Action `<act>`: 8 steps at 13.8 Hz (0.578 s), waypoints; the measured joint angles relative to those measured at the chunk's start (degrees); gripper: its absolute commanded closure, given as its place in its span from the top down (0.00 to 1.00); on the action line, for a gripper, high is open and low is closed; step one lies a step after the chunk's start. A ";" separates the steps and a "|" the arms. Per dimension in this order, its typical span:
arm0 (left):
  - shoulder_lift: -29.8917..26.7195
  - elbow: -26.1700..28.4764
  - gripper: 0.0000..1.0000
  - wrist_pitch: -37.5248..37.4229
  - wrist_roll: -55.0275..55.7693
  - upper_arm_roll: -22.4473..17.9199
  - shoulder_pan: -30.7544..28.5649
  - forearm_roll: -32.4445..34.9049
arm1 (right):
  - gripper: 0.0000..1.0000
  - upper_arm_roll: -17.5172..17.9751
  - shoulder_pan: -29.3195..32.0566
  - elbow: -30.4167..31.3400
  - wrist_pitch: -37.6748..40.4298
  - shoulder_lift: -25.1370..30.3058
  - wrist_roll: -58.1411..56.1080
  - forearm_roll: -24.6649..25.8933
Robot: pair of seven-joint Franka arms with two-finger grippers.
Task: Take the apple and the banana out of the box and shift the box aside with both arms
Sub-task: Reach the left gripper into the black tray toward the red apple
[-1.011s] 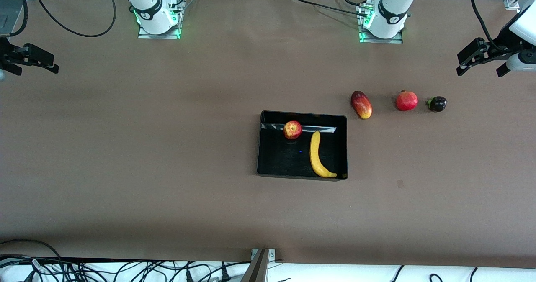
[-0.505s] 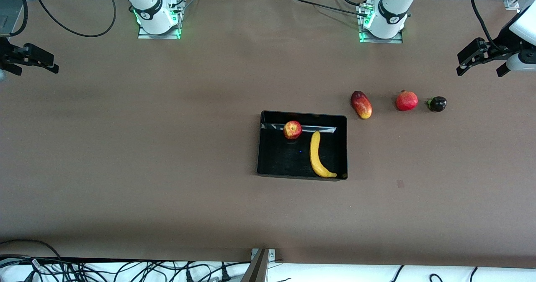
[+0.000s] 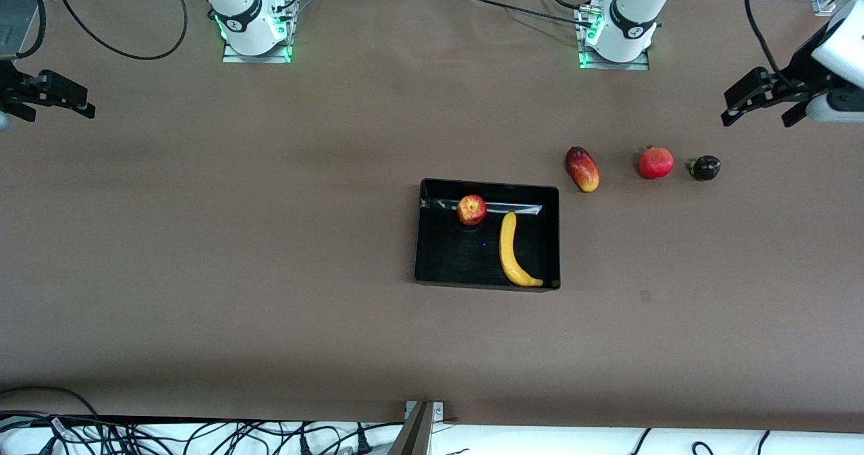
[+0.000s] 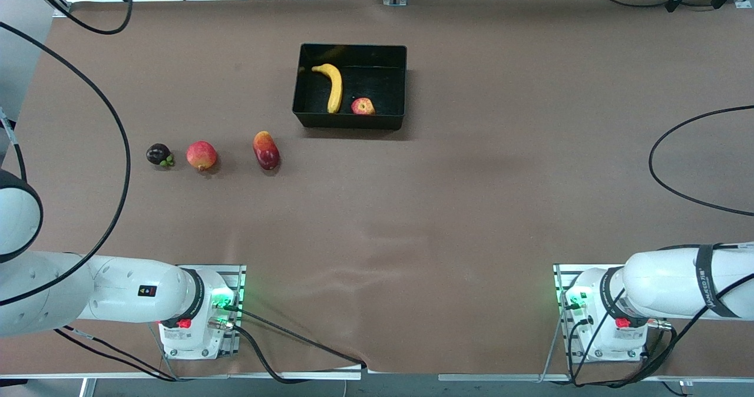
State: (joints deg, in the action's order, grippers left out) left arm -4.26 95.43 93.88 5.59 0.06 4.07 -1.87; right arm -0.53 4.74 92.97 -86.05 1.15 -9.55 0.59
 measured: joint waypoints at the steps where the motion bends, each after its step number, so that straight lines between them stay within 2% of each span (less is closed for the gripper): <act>1: 1.17 0.14 1.00 1.16 1.99 1.13 0.19 0.00 | 1.00 0.00 0.00 0.00 0.00 0.00 0.00 0.00; 5: 8.46 0.44 1.00 6.61 17.51 3.24 5.11 -0.01 | 1.00 0.00 0.00 -0.01 0.01 0.00 0.00 0.00; 8: 17.09 0.62 1.00 12.01 32.32 4.75 9.89 2.13 | 1.00 0.01 -0.01 -0.03 0.01 0.00 0.00 0.00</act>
State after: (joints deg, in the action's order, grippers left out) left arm 12.83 96.05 105.89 37.90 4.80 13.96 0.26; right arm -0.52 4.74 92.94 -86.04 1.15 -9.55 0.59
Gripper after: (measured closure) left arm 0.000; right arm 0.000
